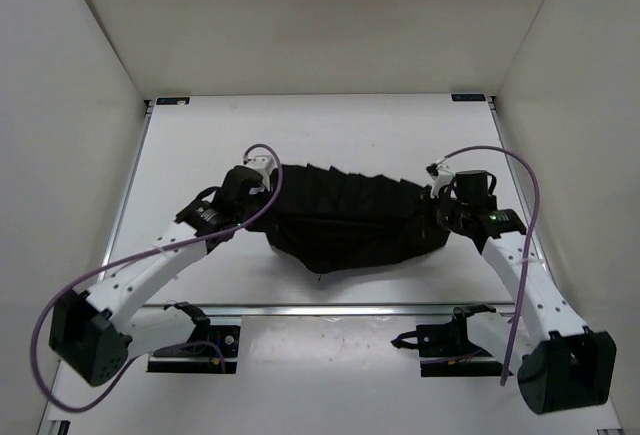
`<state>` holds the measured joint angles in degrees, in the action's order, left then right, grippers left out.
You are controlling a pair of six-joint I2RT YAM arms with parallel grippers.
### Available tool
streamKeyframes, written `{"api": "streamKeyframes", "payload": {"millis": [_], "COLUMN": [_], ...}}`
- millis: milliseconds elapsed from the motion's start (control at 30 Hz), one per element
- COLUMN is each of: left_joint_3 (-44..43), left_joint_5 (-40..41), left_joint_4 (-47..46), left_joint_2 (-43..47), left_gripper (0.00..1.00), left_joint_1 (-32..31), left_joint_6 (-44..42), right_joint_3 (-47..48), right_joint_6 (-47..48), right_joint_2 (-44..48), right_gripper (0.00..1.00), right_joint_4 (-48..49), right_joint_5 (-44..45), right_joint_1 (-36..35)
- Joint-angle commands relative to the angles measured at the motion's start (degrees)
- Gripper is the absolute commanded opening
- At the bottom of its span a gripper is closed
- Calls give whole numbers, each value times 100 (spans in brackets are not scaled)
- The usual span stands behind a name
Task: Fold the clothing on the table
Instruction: Flatten the skirt out
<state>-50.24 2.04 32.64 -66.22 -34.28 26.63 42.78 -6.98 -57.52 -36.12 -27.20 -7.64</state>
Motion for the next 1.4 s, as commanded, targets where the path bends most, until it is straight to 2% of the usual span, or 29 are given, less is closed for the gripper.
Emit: {"api": "streamKeyframes", "payload": {"millis": [0, 133, 200, 400, 467, 600, 667, 767, 833, 933, 1100, 1200, 1267, 1367], "left_joint_3": [-4, -187, -381, -1135, -1643, -3461, -4104, -4425, -3953, -2960, -1517, -544, 82, 479], "left_joint_5": [1185, 904, 815, 1008, 1192, 2025, 2561, 3177, 3171, 3022, 2609, 2258, 2029, 1677], "left_joint_4": [989, 788, 673, 76, 93, 461, 436, 156, -257, -530, -40, 128, 181, 312], "left_joint_2": [689, 347, -161, -1348, -1753, -2552, -2572, -2196, -1791, -1105, -429, -24, 134, 223], "left_gripper": [0, 0, 0, 0, 0, 0, 0, 0, 0, 0, 0, 0, 0, 0], "left_joint_1": [387, 747, 914, 871, 914, 897, 819, 712, 721, 756, 608, 458, 422, 423], "left_joint_6": [307, 176, 36, -263, -351, -702, -895, -1169, -1257, -1213, -678, -212, 122, 246], "right_joint_3": [116, 361, 633, 1493, 2013, 4126, 5296, 5802, 5531, 4460, 1818, 761, 321, -120], "right_joint_6": [-198, -172, -128, 144, 311, 575, 488, 382, 470, 628, 375, 111, -117, -224], "right_joint_2": [522, 32, -294, -1525, -2103, -2975, -3335, -3328, -3117, -2617, -1555, -1045, -806, -559], "right_gripper": [0, 0, 0, 0, 0, 0, 0, 0, 0, 0, 0, 0, 0, 0], "right_joint_4": [-107, 236, 386, 887, 817, 413, 325, 395, 544, 658, 791, 851, 896, 896], "right_joint_5": [954, 646, 725, 909, 1050, 1226, 1087, 867, 962, 1313, 1402, 1262, 1182, 980], "right_joint_1": [560, 755, 633, 500, 535, 710, 729, 755, 703, 440, 254, 140, 166, 245]}}
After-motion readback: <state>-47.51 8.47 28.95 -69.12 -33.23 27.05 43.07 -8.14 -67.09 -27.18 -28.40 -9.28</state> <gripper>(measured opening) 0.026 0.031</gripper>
